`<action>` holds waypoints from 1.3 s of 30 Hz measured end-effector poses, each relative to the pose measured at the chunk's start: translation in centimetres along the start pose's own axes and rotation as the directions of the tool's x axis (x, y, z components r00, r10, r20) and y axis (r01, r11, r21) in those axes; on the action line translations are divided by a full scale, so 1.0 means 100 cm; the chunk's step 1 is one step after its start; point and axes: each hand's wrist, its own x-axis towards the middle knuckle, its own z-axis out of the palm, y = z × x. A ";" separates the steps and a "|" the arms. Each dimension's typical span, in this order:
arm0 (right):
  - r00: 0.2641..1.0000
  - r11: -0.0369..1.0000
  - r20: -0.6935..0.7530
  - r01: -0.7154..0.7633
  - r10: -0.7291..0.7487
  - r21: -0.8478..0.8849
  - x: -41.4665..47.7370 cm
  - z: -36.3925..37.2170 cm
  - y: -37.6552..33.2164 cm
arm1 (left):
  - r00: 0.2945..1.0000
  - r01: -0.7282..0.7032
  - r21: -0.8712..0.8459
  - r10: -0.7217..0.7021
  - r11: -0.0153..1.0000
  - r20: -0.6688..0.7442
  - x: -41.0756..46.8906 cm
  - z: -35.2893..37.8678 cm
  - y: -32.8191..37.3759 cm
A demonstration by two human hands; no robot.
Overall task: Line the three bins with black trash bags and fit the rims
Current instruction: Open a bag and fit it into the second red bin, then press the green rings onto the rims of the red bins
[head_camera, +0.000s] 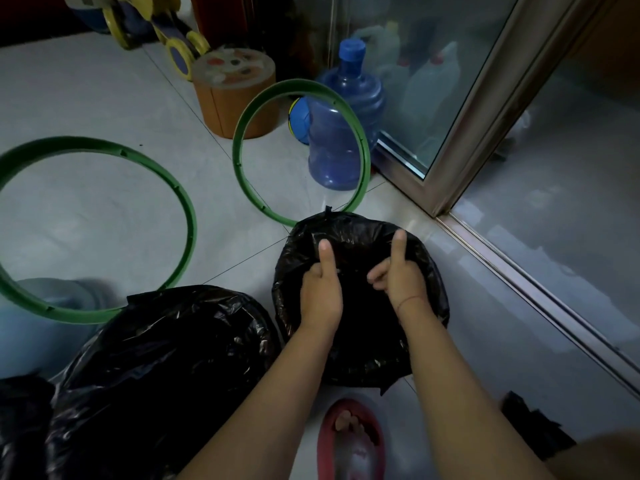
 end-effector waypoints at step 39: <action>0.980 0.933 0.197 -0.042 -0.032 0.358 0.061 -0.067 -0.097 | 0.929 -0.238 -0.383 0.094 0.892 -0.358 0.078 -0.083 0.091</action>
